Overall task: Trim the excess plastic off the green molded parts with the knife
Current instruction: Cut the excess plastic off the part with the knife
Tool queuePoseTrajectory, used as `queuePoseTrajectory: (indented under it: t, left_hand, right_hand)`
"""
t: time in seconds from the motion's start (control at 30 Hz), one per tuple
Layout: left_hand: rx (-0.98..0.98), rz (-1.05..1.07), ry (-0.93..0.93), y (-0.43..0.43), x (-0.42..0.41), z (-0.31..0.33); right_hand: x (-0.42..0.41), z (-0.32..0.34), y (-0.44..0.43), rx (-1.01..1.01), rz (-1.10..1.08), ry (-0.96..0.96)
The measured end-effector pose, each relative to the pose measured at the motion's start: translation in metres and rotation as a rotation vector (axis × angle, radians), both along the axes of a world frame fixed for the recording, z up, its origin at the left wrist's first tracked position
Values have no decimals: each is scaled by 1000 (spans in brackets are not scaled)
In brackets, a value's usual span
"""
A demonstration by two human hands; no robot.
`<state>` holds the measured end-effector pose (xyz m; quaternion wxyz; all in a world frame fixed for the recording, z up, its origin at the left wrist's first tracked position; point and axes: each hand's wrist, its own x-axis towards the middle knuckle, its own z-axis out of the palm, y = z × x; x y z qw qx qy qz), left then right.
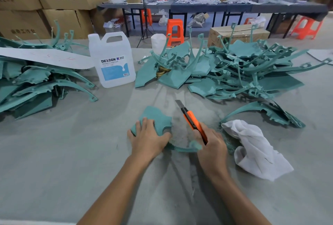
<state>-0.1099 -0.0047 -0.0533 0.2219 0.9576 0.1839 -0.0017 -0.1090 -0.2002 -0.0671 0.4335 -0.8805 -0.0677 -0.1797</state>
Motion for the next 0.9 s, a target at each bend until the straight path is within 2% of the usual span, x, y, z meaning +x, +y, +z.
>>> queuePoseTrajectory:
  t: [0.13,0.3,0.6,0.9]
  left_hand:
    - [-14,-198,50,52,-17,-3]
    - [-56,-199,-2,76,-37,-9]
    - [-38,-165,-23,71,-37,-11]
    - [41,-104,-46,59,-31,-17]
  right_hand:
    - [-4,1,-2,-208,24,-70]
    - [-5,-10,2,-347,121,-78]
    - [-7,-15,3,-437,146,-183]
    - [-12,-11,3,-490,-4,-241]
